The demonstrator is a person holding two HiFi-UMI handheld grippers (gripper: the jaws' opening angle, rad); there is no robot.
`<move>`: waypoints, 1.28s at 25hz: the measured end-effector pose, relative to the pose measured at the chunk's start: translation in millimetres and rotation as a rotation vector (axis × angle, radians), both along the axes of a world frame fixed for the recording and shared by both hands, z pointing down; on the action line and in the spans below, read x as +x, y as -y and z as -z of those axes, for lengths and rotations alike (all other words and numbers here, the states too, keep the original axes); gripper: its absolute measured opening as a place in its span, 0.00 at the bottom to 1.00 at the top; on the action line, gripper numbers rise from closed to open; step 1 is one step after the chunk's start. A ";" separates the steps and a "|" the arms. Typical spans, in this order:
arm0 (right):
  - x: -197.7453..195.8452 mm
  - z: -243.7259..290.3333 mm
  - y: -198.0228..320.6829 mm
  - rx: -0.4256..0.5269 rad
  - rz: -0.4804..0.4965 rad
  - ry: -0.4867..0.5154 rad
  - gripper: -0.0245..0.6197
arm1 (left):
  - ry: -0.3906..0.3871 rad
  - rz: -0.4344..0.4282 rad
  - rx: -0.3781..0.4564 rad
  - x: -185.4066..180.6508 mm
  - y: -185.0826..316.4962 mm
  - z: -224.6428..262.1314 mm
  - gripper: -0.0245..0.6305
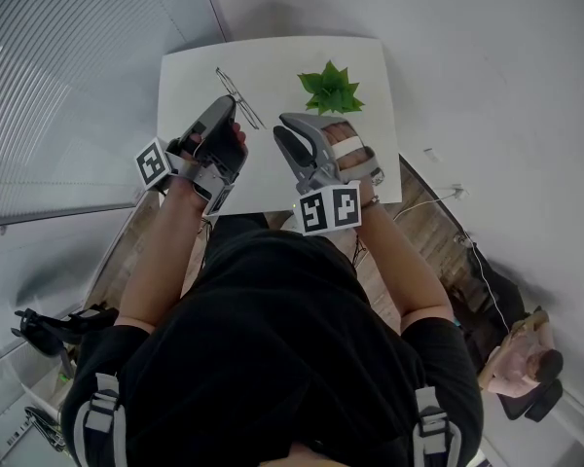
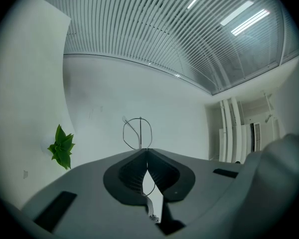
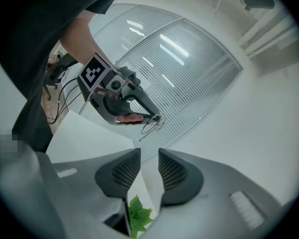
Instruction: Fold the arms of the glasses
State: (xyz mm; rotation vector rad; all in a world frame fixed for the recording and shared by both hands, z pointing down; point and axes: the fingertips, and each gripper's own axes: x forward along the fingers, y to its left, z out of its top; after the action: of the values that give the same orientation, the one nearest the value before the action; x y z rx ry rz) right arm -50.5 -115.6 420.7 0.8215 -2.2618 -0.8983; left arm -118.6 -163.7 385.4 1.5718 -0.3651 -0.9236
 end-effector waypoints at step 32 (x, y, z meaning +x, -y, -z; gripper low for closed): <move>49.1 30.6 30.5 -0.368 -0.107 0.681 0.06 | 0.051 -0.057 -0.025 15.5 -18.1 -22.0 0.05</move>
State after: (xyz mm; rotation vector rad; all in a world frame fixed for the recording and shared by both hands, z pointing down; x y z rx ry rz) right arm -1.4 -146.1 390.1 1.1799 -2.7927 -0.1289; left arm -103.1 -145.6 407.4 1.5779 -0.3647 -0.8331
